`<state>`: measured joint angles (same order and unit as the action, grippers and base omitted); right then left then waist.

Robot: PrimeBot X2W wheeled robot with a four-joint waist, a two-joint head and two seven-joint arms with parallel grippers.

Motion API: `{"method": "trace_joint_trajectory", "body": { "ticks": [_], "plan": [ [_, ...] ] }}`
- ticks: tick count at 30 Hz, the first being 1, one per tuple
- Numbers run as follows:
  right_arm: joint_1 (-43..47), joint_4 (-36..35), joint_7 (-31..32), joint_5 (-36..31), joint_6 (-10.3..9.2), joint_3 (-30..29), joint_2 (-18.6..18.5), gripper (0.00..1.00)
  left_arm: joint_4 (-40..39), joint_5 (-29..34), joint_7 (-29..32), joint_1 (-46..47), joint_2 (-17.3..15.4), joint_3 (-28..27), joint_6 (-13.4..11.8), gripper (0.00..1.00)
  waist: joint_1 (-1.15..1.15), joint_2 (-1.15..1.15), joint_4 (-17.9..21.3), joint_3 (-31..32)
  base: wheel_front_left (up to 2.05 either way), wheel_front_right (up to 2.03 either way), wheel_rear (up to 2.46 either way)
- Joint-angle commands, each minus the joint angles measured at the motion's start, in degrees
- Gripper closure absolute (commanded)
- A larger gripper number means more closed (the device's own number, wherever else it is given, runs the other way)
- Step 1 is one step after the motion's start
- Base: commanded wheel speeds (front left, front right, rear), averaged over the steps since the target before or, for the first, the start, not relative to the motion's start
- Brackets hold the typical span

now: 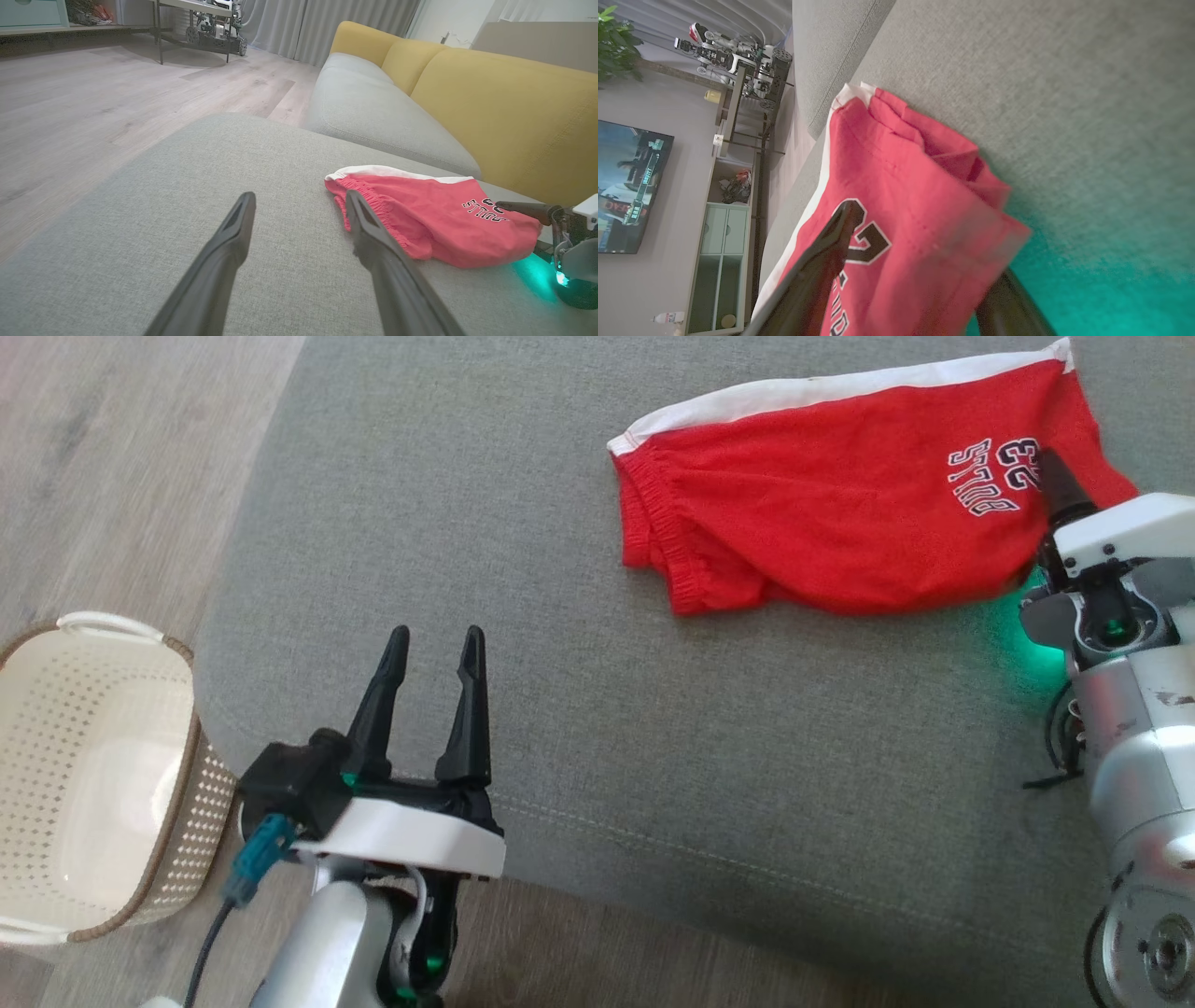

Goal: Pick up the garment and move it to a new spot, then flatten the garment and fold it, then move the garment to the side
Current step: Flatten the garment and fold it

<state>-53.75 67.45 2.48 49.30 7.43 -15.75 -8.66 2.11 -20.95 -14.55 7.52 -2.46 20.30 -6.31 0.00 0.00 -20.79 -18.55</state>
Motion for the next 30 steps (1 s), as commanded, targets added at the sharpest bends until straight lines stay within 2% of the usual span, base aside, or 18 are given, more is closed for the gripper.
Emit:
{"method": "trace_joint_trajectory", "body": {
  "ticks": [1, 2, 9, 22, 30],
  "plan": [
    [0.88, 1.07, 0.54, -0.01, 0.06, 1.64, 2.66, 0.65, -1.83, -0.58, -0.45, 2.11, -0.42, -1.59, -0.46, 0.0, 0.0, 0.0, -0.04, 0.08, 0.0, 0.0, 0.0],
    [0.82, 0.81, 0.34, -0.06, 0.06, 1.92, 2.76, 1.0, -1.75, -0.59, -0.45, 2.11, -0.42, -1.65, -0.47, 0.0, 0.0, 0.0, -0.01, 0.23, 0.0, 0.0, 0.0],
    [2.99, -4.49, -2.06, 2.07, 0.06, 3.11, 3.83, 1.0, -1.27, -0.29, -0.45, 1.83, -0.42, -2.35, -0.46, 0.0, 0.0, 0.0, 1.29, 1.91, 0.0, 0.0, 0.0],
    [16.61, -20.7, -7.41, 13.25, 0.06, 5.62, 5.67, 1.0, -0.25, 0.48, -0.45, -0.17, -0.42, -4.46, 0.75, 0.0, 0.0, 0.0, 7.66, 7.49, 0.0, 0.0, 0.0],
    [23.37, -22.33, -11.9, 18.82, 0.06, 10.73, 5.77, 1.0, 0.19, 0.69, -0.45, -1.84, -0.42, -5.2, 1.08, 0.0, 0.0, 0.0, 10.39, 10.3, 0.0, 0.0, 0.0]
  ]
}}
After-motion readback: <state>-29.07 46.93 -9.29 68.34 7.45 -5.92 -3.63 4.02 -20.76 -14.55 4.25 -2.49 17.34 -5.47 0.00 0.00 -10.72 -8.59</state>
